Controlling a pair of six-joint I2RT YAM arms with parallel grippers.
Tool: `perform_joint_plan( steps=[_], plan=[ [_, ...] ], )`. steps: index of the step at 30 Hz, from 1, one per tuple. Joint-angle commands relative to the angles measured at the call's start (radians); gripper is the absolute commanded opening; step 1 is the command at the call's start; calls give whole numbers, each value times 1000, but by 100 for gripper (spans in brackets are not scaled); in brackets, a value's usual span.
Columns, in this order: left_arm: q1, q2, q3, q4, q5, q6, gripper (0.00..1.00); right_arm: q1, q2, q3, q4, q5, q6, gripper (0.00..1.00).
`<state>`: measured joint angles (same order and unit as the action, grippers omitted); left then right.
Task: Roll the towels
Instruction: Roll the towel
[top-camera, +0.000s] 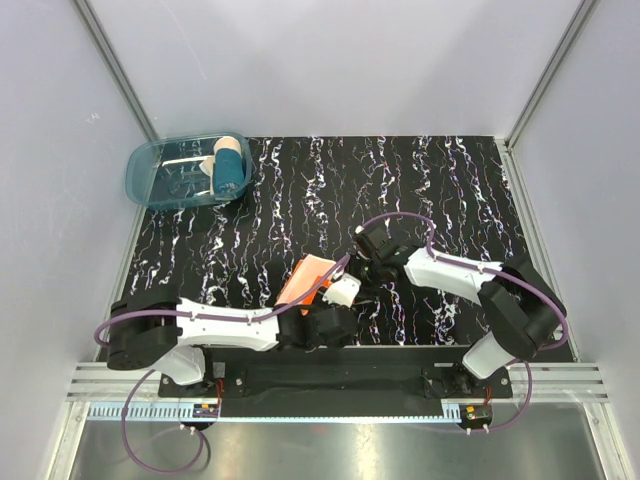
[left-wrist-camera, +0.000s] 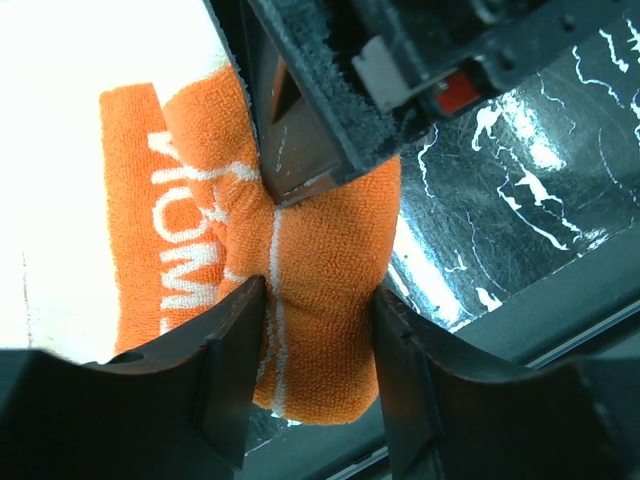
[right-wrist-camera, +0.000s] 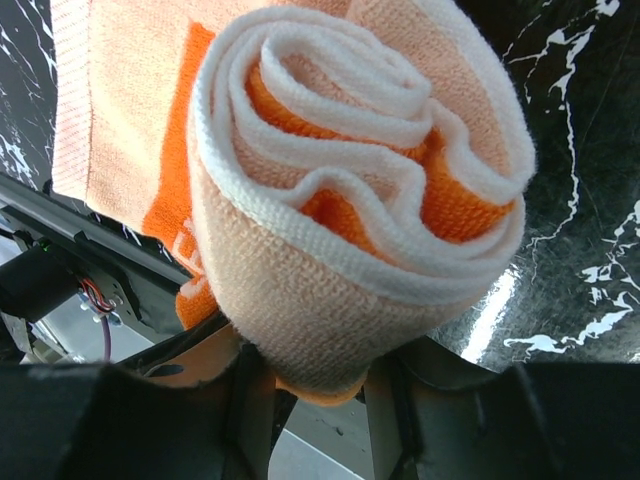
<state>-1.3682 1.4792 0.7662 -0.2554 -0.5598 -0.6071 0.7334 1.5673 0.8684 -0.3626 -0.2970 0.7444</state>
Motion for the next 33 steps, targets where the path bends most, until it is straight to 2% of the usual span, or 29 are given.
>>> perform_joint_plan(
  steps=[1,3,6,7,11,14,17,20,22,26,29,33],
  plan=[
    [1,30,-88,-160,75,-83,47,3,7,35,-108,62,-13,41],
    [1,27,-93,-153,90,-80,42,3,11,43,-119,64,-11,43],
    [4,24,-93,-156,106,-77,37,3,25,67,-151,87,-8,52],
    [9,20,-97,-148,115,-74,36,1,28,75,-177,111,-8,61],
    [34,-14,-129,-105,185,-59,37,-26,37,118,-254,183,-17,76],
    [67,-68,-166,-65,253,-51,37,-94,27,138,-297,216,-34,87],
    [99,-120,-186,-33,305,-45,37,-186,-4,170,-349,272,-53,92],
    [135,-151,-205,4,362,-39,37,-259,-32,275,-420,344,-77,97],
    [165,-172,-217,28,388,-37,37,-276,-44,328,-475,416,-82,99],
    [257,-224,-263,106,539,-48,37,-287,-87,408,-503,473,-83,99],
    [329,-269,-303,165,632,-69,38,-289,-165,361,-408,397,-97,99],
    [430,-309,-349,232,742,-92,38,-289,-303,178,-224,143,-91,98]
  ],
)
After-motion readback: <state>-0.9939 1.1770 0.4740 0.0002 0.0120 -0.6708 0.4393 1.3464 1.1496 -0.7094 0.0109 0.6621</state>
